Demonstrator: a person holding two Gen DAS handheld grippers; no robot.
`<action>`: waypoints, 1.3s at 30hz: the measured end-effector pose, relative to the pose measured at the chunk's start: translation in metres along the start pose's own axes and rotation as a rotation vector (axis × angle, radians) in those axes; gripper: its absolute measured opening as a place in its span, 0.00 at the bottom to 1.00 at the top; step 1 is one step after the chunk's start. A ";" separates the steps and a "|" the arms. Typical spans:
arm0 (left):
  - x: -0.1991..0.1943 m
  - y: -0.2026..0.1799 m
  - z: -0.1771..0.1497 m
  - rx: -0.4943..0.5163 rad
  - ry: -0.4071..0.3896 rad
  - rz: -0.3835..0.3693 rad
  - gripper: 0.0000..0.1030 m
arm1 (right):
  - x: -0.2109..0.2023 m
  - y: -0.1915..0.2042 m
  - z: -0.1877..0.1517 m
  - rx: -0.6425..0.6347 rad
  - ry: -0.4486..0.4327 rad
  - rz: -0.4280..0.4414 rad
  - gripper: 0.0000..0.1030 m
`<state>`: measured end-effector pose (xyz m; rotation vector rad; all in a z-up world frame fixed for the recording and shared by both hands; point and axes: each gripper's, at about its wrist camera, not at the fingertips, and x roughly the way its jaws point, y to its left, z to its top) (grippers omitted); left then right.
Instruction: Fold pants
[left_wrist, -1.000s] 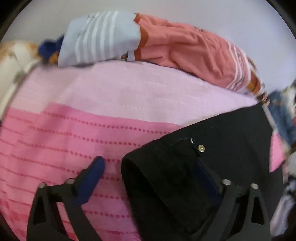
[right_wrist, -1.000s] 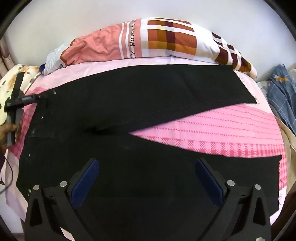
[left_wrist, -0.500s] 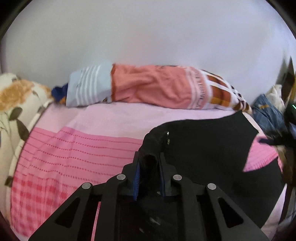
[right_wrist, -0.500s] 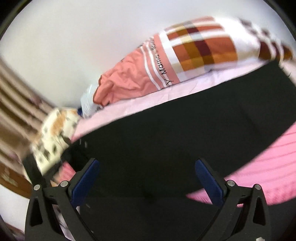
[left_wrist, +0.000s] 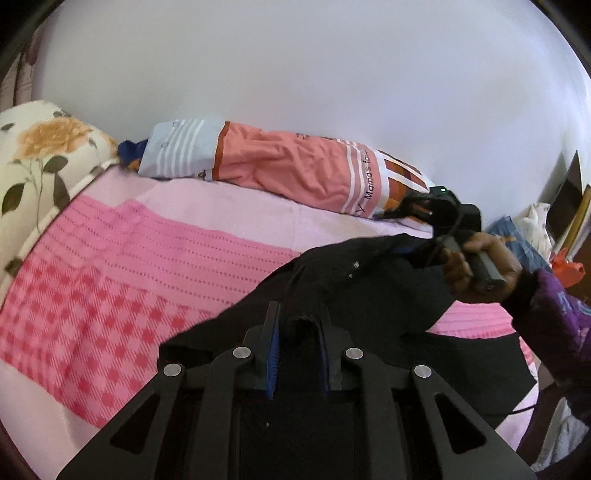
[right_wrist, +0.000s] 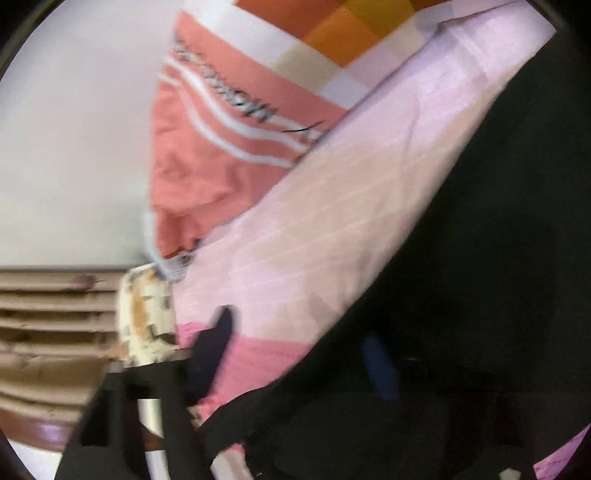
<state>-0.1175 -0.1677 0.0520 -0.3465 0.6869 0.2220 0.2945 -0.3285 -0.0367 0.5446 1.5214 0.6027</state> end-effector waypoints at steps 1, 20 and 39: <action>0.001 -0.001 -0.001 -0.007 0.011 -0.005 0.17 | -0.002 -0.004 -0.002 0.010 -0.015 -0.003 0.08; -0.058 0.030 -0.062 -0.215 0.122 0.097 0.18 | -0.095 -0.069 -0.272 -0.104 0.022 0.033 0.06; -0.099 -0.023 -0.071 -0.105 0.059 0.441 0.47 | -0.180 -0.233 -0.263 0.260 -0.363 0.372 0.48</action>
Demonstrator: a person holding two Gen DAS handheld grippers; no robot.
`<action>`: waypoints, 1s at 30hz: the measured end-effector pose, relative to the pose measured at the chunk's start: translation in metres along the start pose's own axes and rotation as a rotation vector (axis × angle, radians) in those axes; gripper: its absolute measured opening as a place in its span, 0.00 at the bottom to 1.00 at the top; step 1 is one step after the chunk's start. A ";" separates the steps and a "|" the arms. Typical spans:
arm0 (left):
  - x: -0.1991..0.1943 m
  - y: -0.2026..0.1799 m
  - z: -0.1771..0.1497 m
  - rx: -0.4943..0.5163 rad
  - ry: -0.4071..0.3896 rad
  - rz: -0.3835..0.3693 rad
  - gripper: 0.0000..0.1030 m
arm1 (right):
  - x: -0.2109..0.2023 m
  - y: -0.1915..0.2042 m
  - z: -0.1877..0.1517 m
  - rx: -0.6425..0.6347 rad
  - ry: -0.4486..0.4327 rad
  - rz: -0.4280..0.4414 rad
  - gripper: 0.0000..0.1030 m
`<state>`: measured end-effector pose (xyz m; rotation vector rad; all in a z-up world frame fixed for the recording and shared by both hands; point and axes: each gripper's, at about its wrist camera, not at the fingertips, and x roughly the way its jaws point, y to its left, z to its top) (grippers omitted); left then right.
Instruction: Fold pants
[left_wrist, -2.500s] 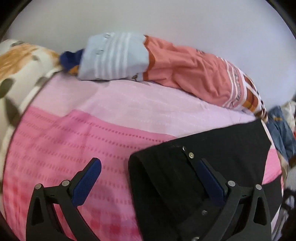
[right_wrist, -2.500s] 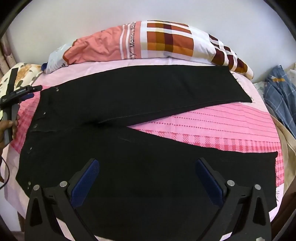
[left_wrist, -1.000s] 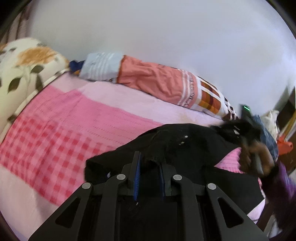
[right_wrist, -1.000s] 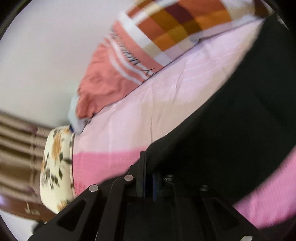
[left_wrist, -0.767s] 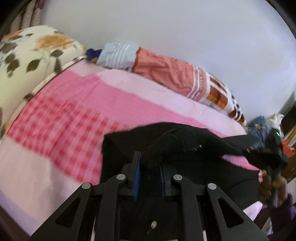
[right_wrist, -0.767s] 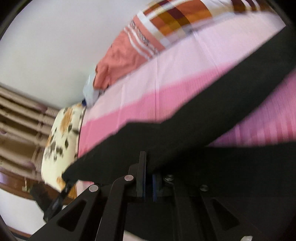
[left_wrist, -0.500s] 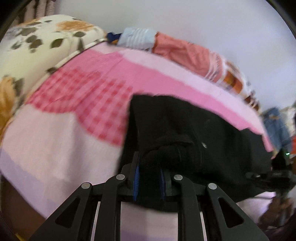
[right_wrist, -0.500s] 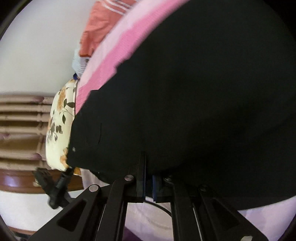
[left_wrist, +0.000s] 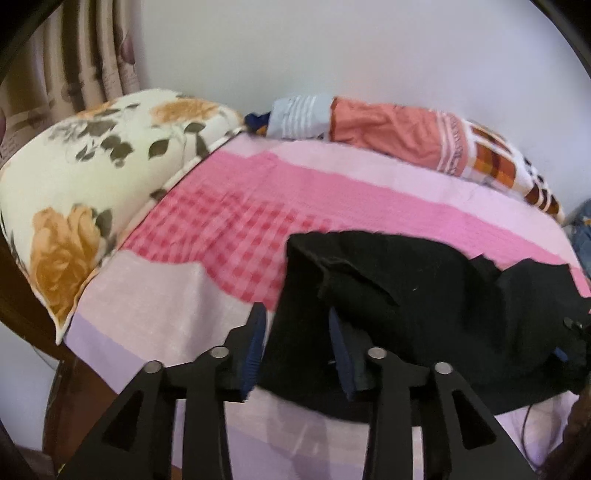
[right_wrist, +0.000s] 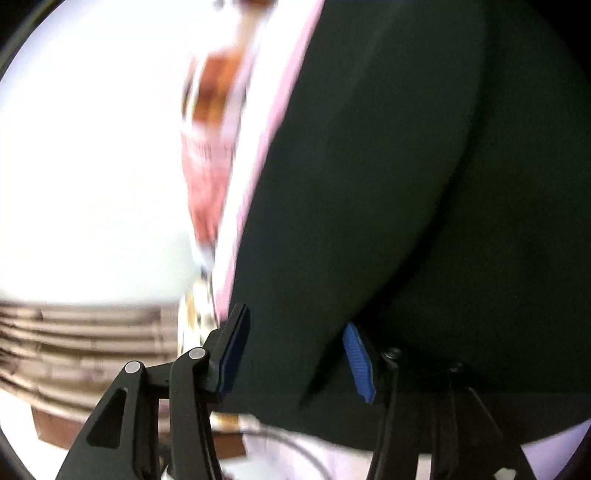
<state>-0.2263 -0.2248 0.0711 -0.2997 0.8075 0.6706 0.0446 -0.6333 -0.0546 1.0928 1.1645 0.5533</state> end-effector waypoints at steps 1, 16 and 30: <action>0.000 -0.004 0.003 -0.003 -0.001 0.022 0.53 | -0.008 -0.006 0.013 0.010 -0.026 0.019 0.48; -0.028 0.070 0.001 -0.345 -0.032 0.225 0.92 | -0.088 -0.036 0.112 0.057 -0.308 0.186 0.42; -0.030 -0.058 0.029 -0.108 -0.028 -0.138 0.92 | -0.136 -0.009 0.077 -0.083 -0.311 -0.121 0.05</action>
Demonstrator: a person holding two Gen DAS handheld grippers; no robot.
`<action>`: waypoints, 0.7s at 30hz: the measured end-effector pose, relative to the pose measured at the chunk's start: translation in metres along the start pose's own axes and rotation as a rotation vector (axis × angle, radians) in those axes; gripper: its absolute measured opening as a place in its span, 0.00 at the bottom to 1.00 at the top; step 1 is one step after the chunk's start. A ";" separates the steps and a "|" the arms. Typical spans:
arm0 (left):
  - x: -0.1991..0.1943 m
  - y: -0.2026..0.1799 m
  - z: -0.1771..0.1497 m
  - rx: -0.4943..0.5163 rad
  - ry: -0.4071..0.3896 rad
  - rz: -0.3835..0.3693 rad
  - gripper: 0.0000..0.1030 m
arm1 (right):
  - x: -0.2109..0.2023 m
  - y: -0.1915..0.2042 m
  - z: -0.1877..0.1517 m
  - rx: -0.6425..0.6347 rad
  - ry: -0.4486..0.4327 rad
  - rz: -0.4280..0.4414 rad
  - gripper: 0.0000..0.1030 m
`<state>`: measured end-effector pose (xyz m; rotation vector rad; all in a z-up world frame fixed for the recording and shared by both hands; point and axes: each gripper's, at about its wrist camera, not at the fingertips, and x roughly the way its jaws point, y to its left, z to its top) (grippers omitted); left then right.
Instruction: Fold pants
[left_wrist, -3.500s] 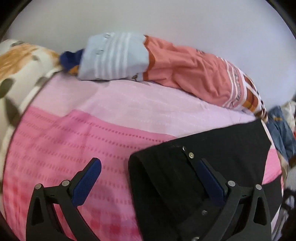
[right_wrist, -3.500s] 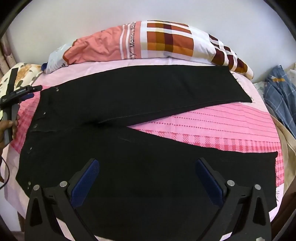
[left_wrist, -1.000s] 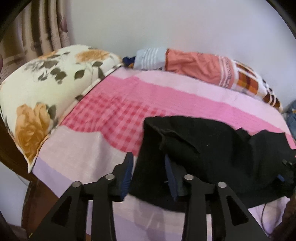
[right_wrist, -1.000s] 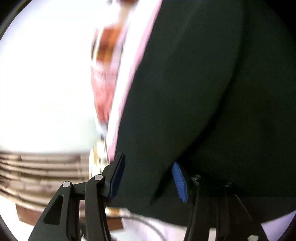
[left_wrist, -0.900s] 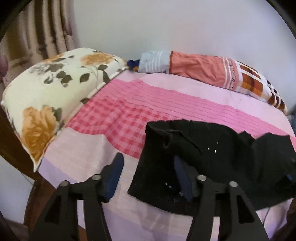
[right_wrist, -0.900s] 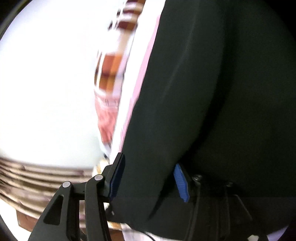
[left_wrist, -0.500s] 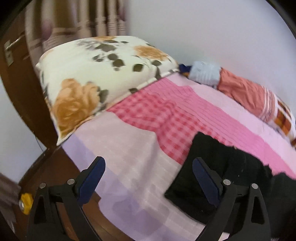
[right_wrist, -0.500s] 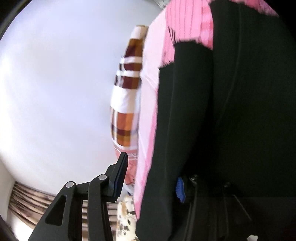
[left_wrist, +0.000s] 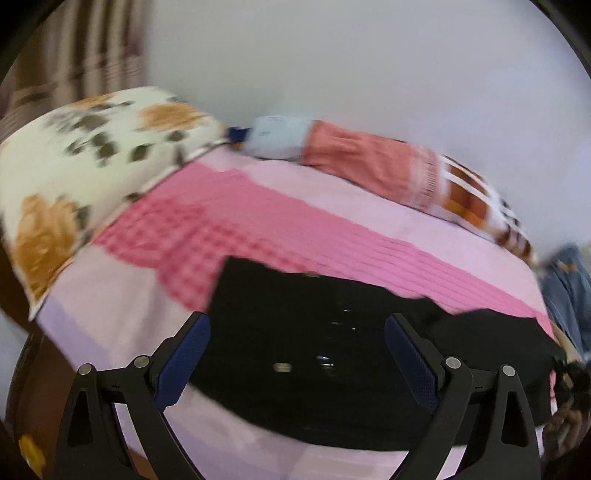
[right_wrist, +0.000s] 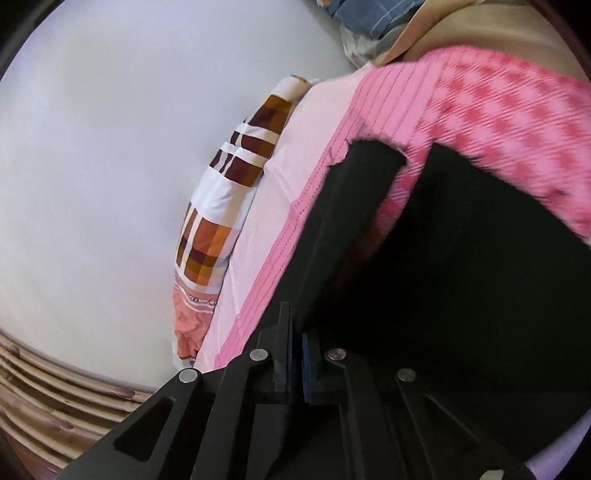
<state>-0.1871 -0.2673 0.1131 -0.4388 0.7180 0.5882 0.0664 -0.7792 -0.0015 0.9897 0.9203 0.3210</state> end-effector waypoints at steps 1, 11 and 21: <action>0.000 -0.011 -0.001 0.035 0.003 -0.020 0.93 | -0.011 -0.002 -0.007 -0.001 -0.003 -0.018 0.05; 0.009 -0.062 -0.020 0.187 0.069 -0.112 0.94 | -0.054 -0.081 -0.057 0.181 0.026 -0.151 0.05; 0.008 -0.084 -0.046 0.283 0.111 -0.144 0.94 | -0.064 -0.093 -0.057 0.203 0.015 -0.167 0.05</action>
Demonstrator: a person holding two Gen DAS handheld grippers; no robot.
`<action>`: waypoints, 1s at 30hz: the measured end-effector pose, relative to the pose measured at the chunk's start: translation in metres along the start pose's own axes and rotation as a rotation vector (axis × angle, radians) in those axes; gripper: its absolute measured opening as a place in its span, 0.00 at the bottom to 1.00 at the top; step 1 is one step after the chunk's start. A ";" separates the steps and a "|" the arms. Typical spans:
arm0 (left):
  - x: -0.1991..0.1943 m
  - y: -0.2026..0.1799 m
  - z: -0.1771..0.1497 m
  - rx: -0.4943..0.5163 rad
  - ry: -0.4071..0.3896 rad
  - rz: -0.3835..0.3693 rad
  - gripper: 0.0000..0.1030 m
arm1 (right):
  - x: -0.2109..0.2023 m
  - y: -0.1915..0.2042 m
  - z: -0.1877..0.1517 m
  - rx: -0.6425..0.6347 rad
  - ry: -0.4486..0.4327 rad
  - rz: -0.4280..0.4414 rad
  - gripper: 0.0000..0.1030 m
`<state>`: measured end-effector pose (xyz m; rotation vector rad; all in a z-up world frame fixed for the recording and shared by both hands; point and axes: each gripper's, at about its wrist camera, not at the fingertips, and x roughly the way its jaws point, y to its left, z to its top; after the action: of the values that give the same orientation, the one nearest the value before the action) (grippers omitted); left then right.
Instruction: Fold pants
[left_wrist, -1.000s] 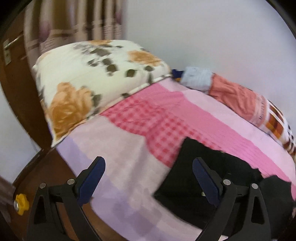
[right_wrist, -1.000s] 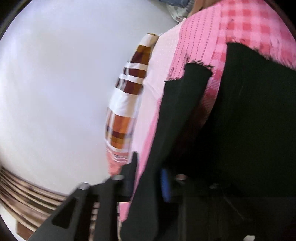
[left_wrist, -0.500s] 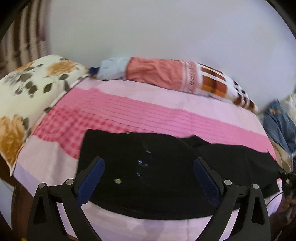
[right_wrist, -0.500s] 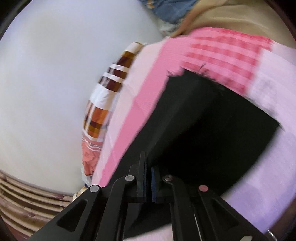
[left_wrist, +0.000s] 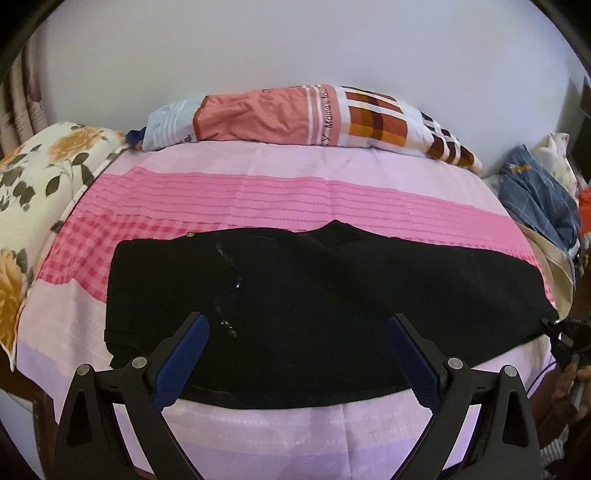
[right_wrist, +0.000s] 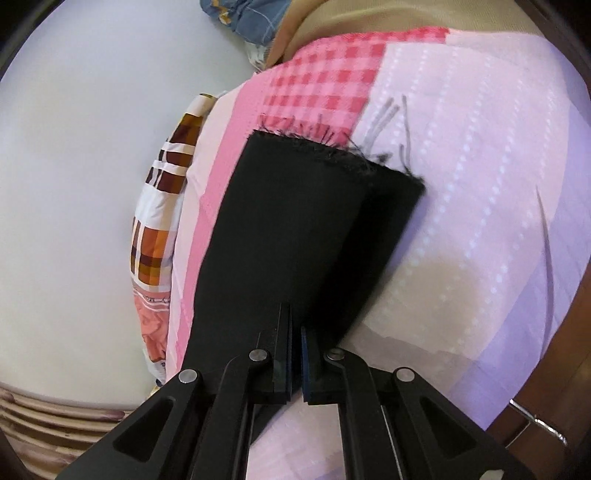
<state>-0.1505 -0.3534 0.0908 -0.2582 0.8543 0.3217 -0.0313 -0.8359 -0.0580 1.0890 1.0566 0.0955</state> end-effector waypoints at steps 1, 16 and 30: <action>0.001 -0.001 0.000 0.000 -0.002 0.001 0.94 | 0.002 0.000 0.000 0.004 0.000 -0.005 0.04; -0.005 0.098 -0.026 -0.284 -0.046 -0.171 0.94 | -0.011 0.004 -0.016 0.043 -0.014 0.000 0.20; -0.012 0.207 -0.096 -0.694 -0.019 -0.202 0.94 | 0.011 0.011 -0.047 0.063 0.073 0.071 0.41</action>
<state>-0.3030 -0.1985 0.0198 -0.9778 0.6659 0.4222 -0.0559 -0.7924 -0.0587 1.1879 1.0927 0.1604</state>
